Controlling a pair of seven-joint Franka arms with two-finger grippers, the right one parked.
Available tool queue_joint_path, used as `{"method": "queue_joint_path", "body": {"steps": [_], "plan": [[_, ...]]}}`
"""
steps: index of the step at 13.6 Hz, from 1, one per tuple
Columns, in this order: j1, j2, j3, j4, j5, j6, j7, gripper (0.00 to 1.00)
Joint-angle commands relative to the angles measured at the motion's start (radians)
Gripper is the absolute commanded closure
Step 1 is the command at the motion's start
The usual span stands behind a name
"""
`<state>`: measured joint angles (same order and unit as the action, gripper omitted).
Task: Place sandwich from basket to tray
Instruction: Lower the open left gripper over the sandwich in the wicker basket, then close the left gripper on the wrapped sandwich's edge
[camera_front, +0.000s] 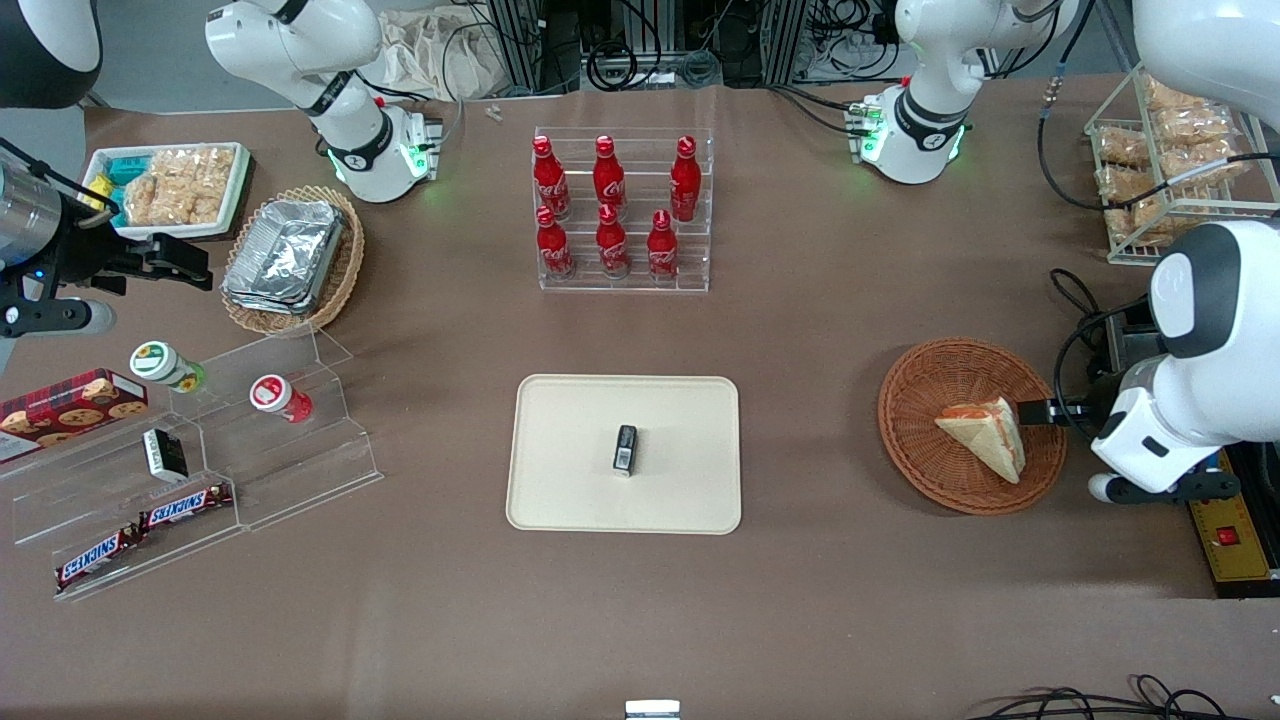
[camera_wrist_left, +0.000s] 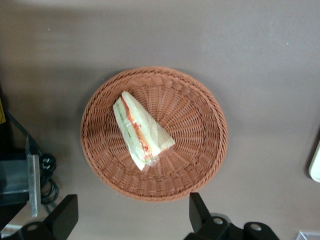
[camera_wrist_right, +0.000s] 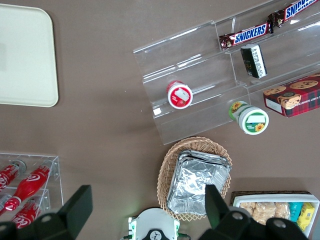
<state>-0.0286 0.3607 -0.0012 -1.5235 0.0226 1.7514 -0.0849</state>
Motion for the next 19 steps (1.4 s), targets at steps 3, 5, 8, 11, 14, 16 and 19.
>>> {"method": "queue_joint_path", "body": {"steps": [3, 5, 8, 11, 14, 16, 19], "plan": [[0.012, -0.152, -0.003, -0.351, 0.003, 0.261, -0.010, 0.01], [0.012, -0.151, -0.002, -0.420, 0.000, 0.344, -0.038, 0.01], [0.047, -0.129, -0.002, -0.429, -0.020, 0.358, -0.165, 0.01], [0.052, -0.112, -0.002, -0.460, -0.020, 0.431, -0.229, 0.01], [0.055, -0.091, 0.000, -0.488, -0.030, 0.532, -0.453, 0.01], [0.062, -0.071, -0.002, -0.488, -0.032, 0.579, -0.557, 0.01], [0.065, -0.051, -0.002, -0.503, -0.038, 0.603, -0.599, 0.01]]}}
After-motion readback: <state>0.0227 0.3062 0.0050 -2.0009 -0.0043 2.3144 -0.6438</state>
